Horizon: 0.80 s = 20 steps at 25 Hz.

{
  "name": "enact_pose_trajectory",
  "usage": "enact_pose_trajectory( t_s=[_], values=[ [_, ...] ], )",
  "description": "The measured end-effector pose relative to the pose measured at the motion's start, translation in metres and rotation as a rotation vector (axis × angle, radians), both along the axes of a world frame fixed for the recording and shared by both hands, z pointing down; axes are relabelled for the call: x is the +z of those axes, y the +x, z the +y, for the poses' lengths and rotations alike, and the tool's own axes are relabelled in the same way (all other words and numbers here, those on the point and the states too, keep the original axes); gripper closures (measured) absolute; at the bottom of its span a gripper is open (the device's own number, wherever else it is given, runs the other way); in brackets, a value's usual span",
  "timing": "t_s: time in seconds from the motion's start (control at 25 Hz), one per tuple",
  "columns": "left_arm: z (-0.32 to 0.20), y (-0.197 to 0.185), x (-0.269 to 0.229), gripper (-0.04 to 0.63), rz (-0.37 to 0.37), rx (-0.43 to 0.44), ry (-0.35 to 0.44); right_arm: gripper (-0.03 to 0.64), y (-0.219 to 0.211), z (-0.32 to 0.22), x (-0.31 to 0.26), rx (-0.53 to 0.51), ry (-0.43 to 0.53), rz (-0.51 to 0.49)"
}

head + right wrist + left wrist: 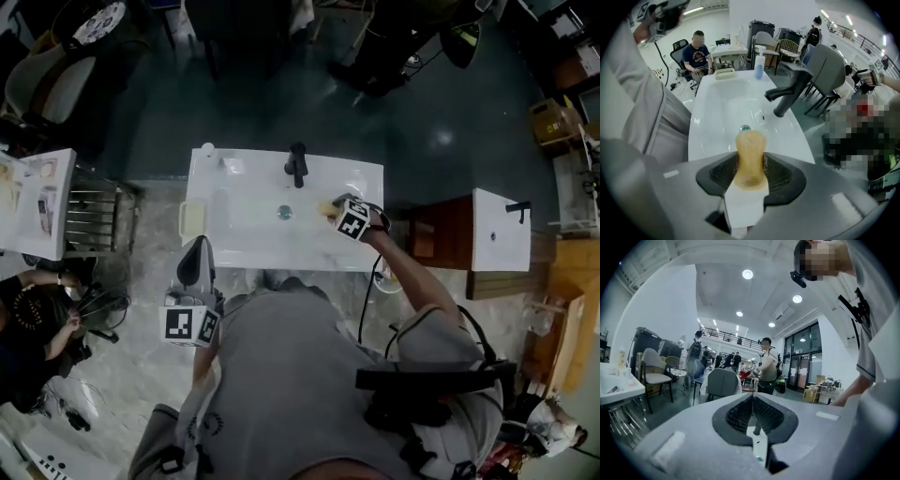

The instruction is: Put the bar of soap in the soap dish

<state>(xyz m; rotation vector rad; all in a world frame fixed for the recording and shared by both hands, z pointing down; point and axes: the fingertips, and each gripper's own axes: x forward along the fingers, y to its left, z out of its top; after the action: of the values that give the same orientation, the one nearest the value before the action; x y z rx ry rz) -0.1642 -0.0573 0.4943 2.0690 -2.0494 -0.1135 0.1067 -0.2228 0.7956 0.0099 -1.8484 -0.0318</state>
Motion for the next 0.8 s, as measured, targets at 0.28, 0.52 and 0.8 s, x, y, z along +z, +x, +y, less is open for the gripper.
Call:
enact_pose_trajectory(
  t_s=[0.28, 0.52, 0.8],
  values=[
    [-0.032, 0.019, 0.0, 0.598, -0.011, 0.13, 0.022, 0.44, 0.001, 0.025, -0.083, -0.183, 0.128, -0.029],
    [-0.047, 0.021, 0.004, 0.598, -0.015, 0.191, 0.038, 0.44, 0.005, 0.06, -0.141, -0.428, 0.17, -0.037],
    [-0.053, 0.028, 0.013, 0.598, -0.011, 0.223, 0.024, 0.44, 0.005, 0.056, -0.154, -0.449, 0.208, -0.029]
  ],
)
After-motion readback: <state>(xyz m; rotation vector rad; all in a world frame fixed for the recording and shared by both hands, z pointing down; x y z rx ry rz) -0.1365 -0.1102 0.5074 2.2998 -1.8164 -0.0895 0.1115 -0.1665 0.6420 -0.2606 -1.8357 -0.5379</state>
